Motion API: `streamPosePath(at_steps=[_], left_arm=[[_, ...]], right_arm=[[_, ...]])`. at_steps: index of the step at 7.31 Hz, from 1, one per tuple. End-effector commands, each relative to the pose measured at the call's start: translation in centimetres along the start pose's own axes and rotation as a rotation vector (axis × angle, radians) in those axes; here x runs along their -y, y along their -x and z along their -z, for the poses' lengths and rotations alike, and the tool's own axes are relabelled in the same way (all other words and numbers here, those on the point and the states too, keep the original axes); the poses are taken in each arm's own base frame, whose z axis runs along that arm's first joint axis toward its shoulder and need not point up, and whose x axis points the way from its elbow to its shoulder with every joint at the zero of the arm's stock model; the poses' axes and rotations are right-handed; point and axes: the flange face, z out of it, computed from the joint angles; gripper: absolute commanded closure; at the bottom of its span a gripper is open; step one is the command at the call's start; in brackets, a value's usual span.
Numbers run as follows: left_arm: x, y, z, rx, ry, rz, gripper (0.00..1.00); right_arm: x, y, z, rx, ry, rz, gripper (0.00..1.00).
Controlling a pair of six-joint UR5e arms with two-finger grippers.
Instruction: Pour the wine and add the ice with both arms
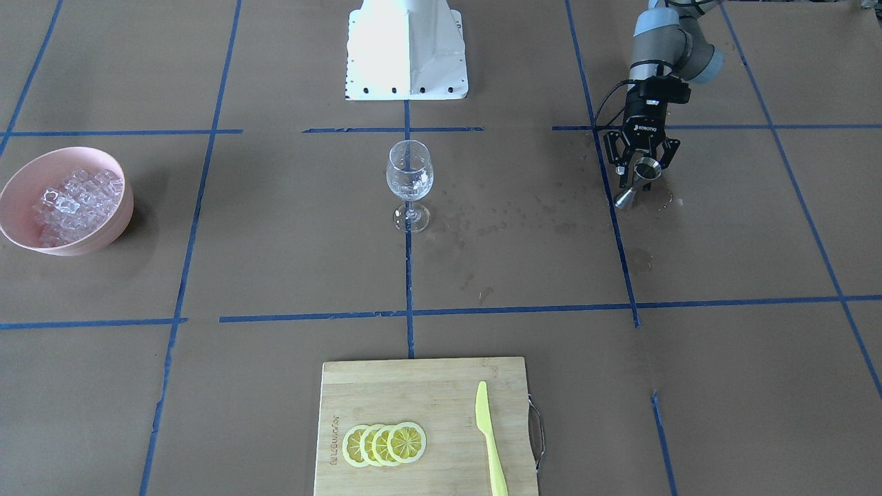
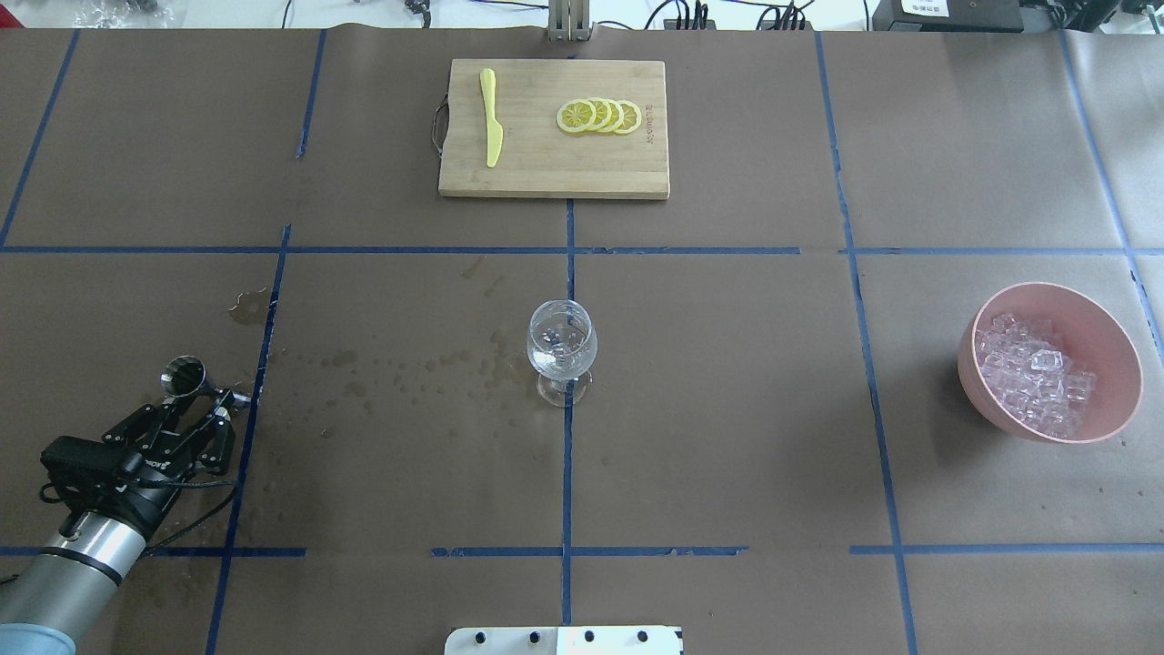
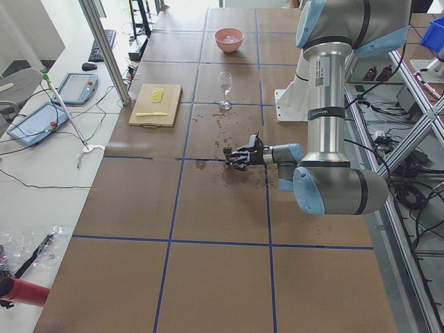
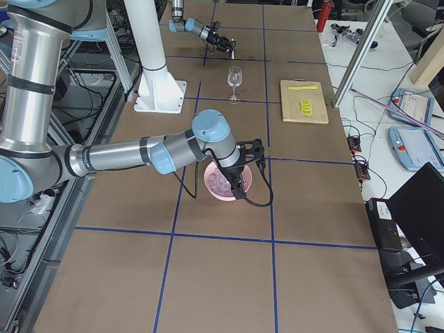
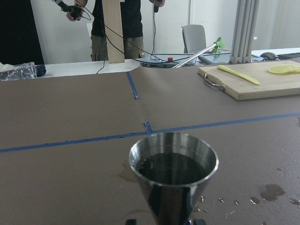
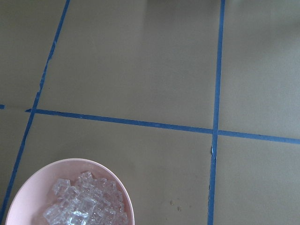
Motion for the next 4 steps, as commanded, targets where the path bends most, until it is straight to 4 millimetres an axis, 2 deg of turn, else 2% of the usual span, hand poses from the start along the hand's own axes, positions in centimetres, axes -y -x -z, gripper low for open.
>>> streamPosePath(at_steps=[1,4], left_arm=[[0.05,-0.13,-0.08,-0.001,0.001,0.001,0.50],[0.33,0.47,-0.57,-0.001,0.019,0.001,0.50]], right_arm=[[0.00,0.00,0.00,0.000,0.000,0.001,0.00],[0.00,0.00,0.00,0.000,0.000,0.001,0.00]])
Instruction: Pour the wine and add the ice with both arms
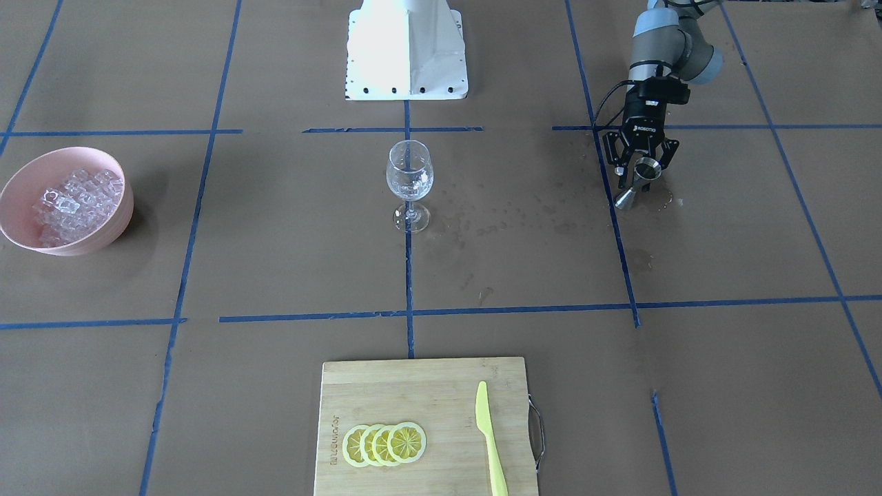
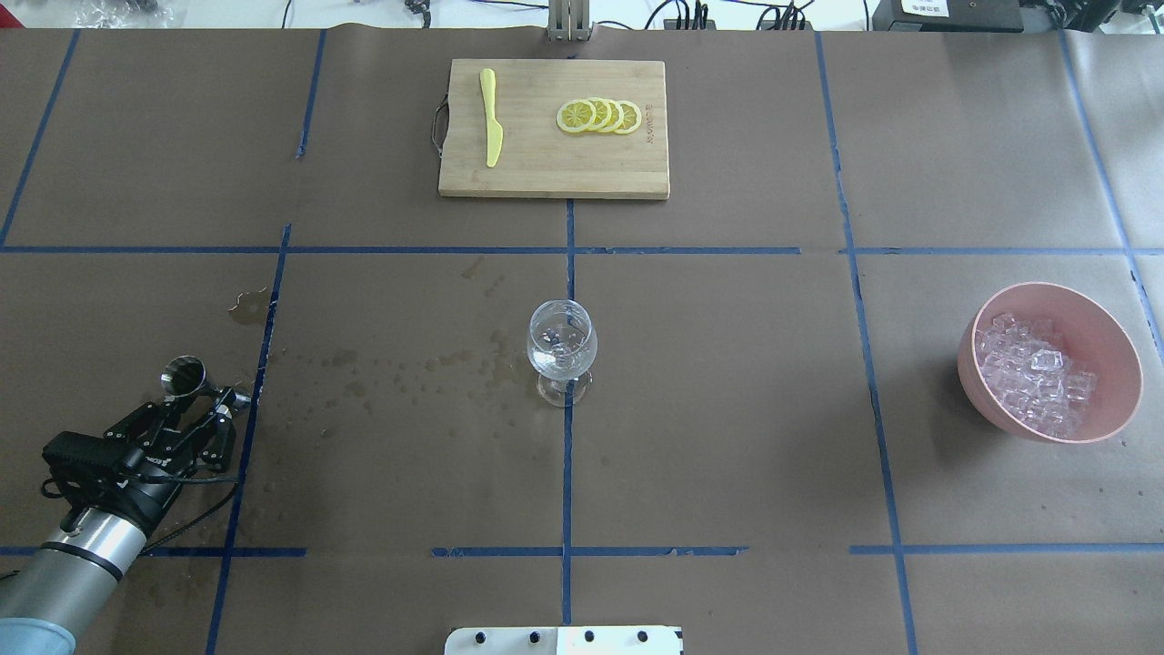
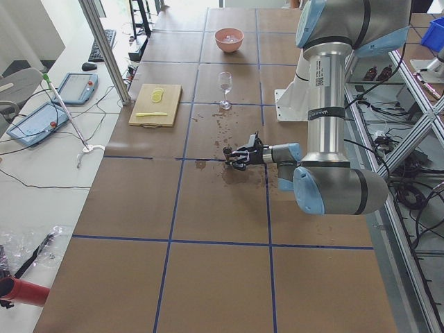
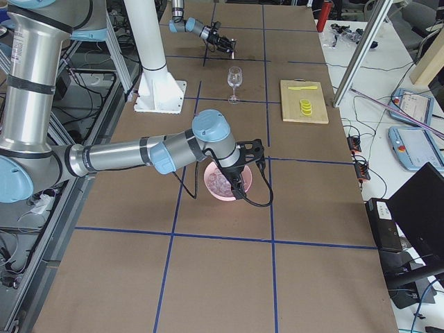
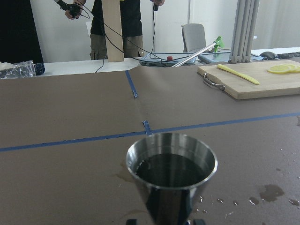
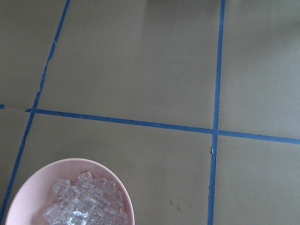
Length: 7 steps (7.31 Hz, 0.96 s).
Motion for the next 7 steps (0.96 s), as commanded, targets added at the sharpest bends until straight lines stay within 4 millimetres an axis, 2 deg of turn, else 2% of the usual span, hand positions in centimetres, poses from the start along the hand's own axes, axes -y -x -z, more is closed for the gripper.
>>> streamPosePath(at_steps=[1,2,4,7], left_arm=[[0.20,0.44,-0.30,0.002,0.010,-0.001,0.50],[0.31,0.45,-0.43,0.002,0.011,0.001,0.52],[0.63,0.43,-0.71,0.006,0.003,0.006,0.62],[0.98,0.33,-0.84,0.007,-0.003,0.015,0.64]], right_arm=[[0.00,0.00,0.00,0.000,0.000,0.000,0.00],[0.00,0.00,0.00,0.000,0.000,0.000,0.00],[-0.01,-0.07,-0.05,-0.002,0.001,-0.001,0.00],[-0.01,-0.07,-0.05,-0.002,0.001,-0.001,0.00]])
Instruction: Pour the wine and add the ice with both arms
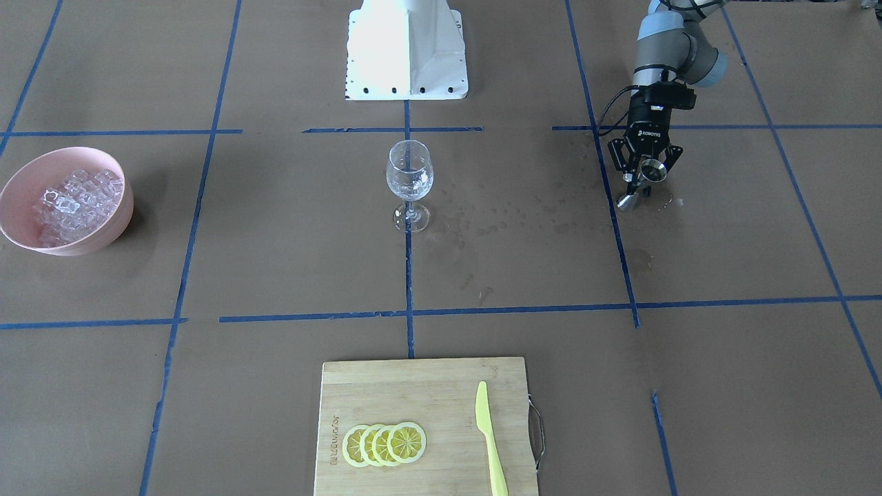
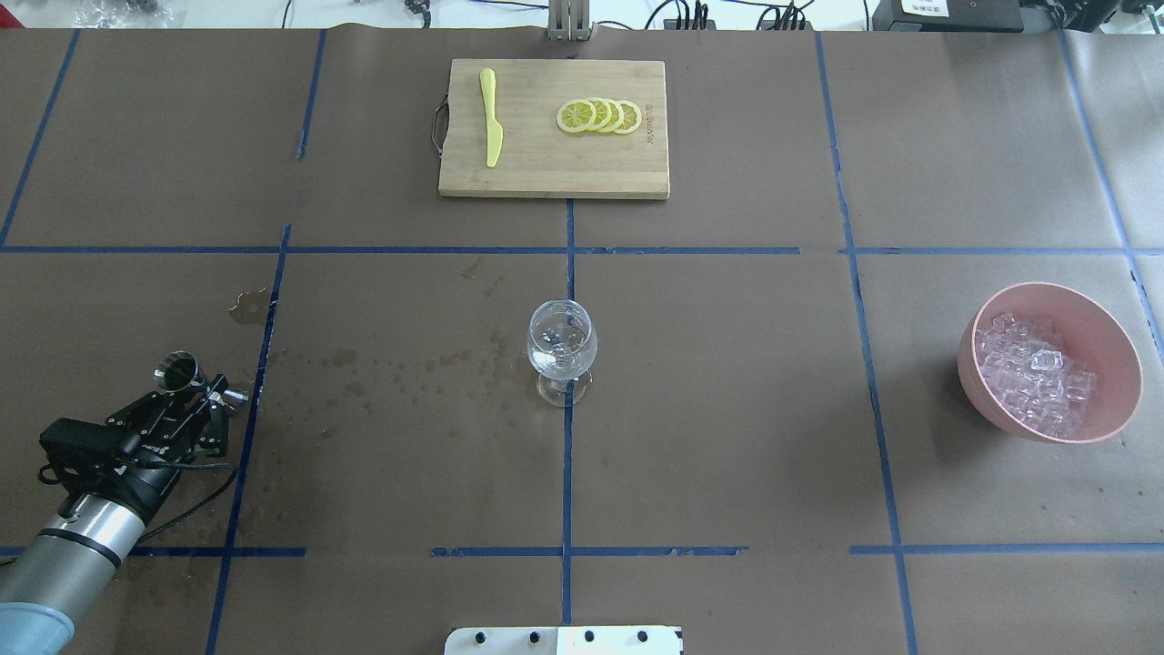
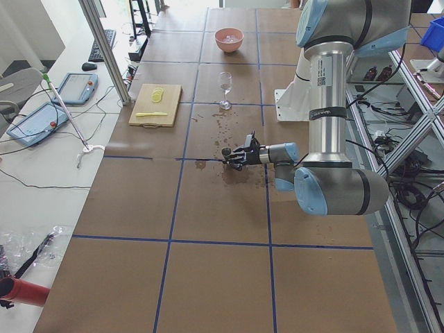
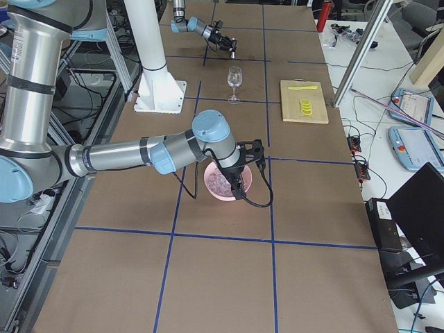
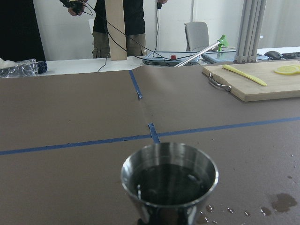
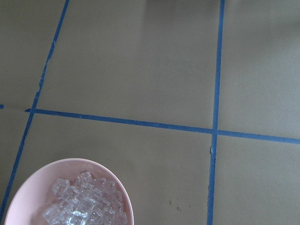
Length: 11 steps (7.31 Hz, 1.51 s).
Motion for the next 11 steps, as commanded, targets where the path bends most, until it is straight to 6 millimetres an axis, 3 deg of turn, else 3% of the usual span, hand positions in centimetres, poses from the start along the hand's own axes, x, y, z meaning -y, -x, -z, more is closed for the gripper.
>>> streamPosePath(at_steps=[1,3,5,7,9,10,11], left_arm=[[0.3,0.0,-0.1,0.001,-0.006,0.007,0.72],[0.6,-0.2,-0.1,0.000,-0.012,0.013,0.91],[1.3,0.0,-0.4,0.005,-0.029,0.028,1.00],[3.4,-0.9,-1.0,-0.023,-0.085,0.030,0.97],[6.3,-0.3,-0.4,-0.083,-0.177,-0.043,0.99],[7.9,-2.2,-1.2,-0.101,-0.227,-0.054,1.00],[8.5,-3.3,-1.2,-0.100,-0.246,-0.170,1.00]], right_arm=[[0.0,0.0,0.0,-0.001,0.000,0.000,0.00],[0.0,0.1,0.0,0.001,-0.001,0.001,0.00],[0.0,0.0,0.0,0.001,0.000,0.000,0.00],[-0.1,-0.1,0.0,-0.001,0.001,-0.001,0.00],[-0.1,-0.1,-0.1,-0.001,0.003,-0.005,0.00],[-0.1,-0.1,-0.1,-0.001,0.003,-0.005,0.00],[-0.1,-0.1,-0.1,-0.001,0.003,-0.005,0.00]])
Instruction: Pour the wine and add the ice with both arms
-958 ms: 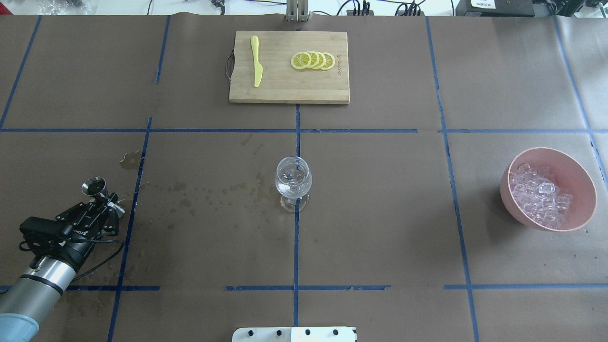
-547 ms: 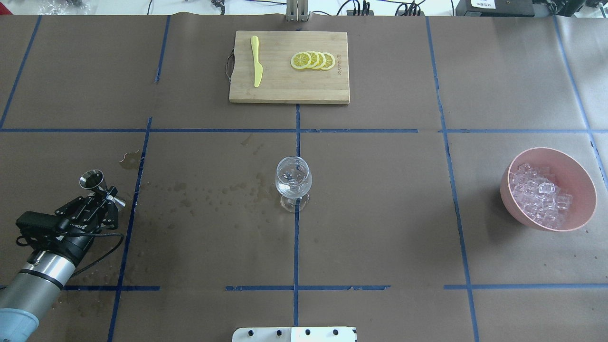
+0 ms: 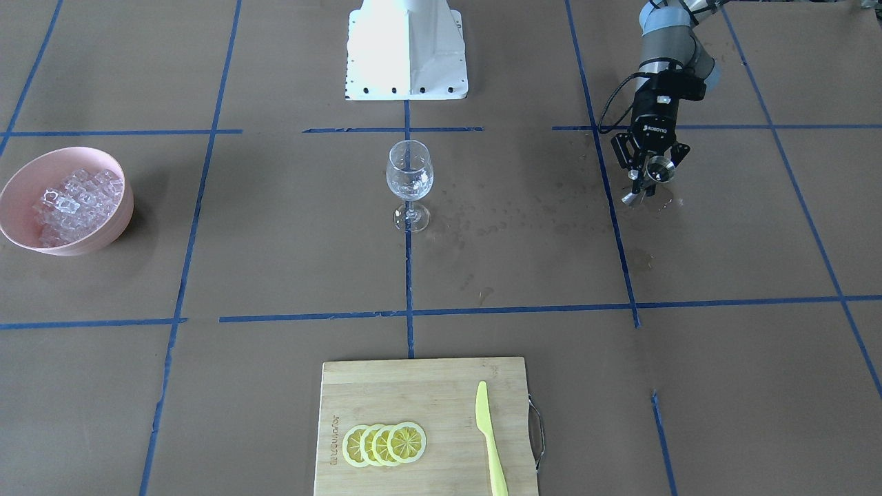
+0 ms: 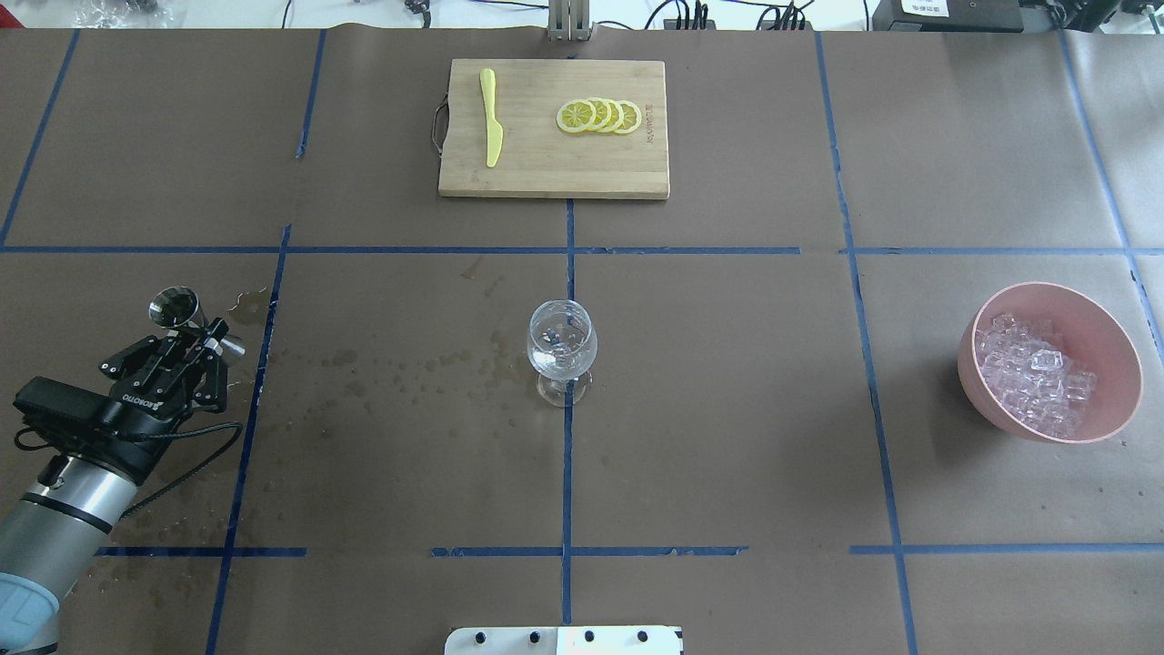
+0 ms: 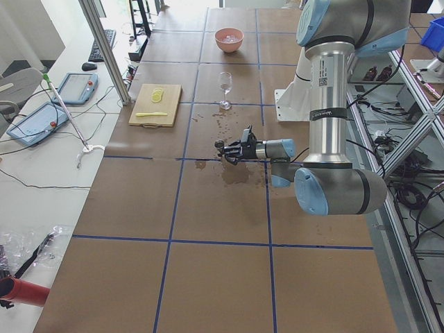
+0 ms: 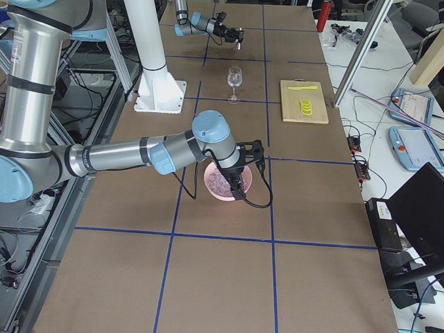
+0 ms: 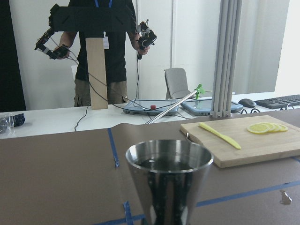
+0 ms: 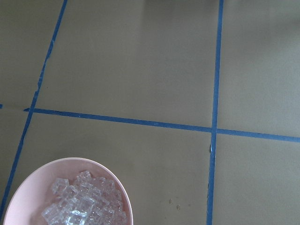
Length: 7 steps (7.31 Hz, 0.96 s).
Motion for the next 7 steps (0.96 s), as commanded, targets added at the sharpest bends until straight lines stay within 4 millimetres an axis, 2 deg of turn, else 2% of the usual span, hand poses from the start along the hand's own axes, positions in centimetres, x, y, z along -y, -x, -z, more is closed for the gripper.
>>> streamPosePath(at_steps=[1,2,4,6,7], left_arm=[[3.0,-4.3,-1.6,-0.039,-0.075,-0.110,1.00],[5.0,-8.4,-3.2,-0.051,-0.123,-0.128,1.00],[8.0,-13.5,-4.9,-0.055,-0.181,-0.232,1.00],[9.7,-18.0,-6.4,-0.051,-0.166,-0.258,1.00],[9.6,-18.6,-6.1,-0.059,-0.160,-0.262,1.00]], right_arm=[[0.0,0.0,0.0,0.000,0.000,-0.002,0.00],[-0.1,-0.2,-0.2,-0.001,0.004,-0.005,0.00],[-0.1,-0.2,-0.2,-0.001,0.004,-0.005,0.00],[-0.4,-0.5,-0.4,-0.001,0.011,-0.011,0.00],[-0.8,-0.6,-0.4,-0.002,0.014,-0.015,0.00]])
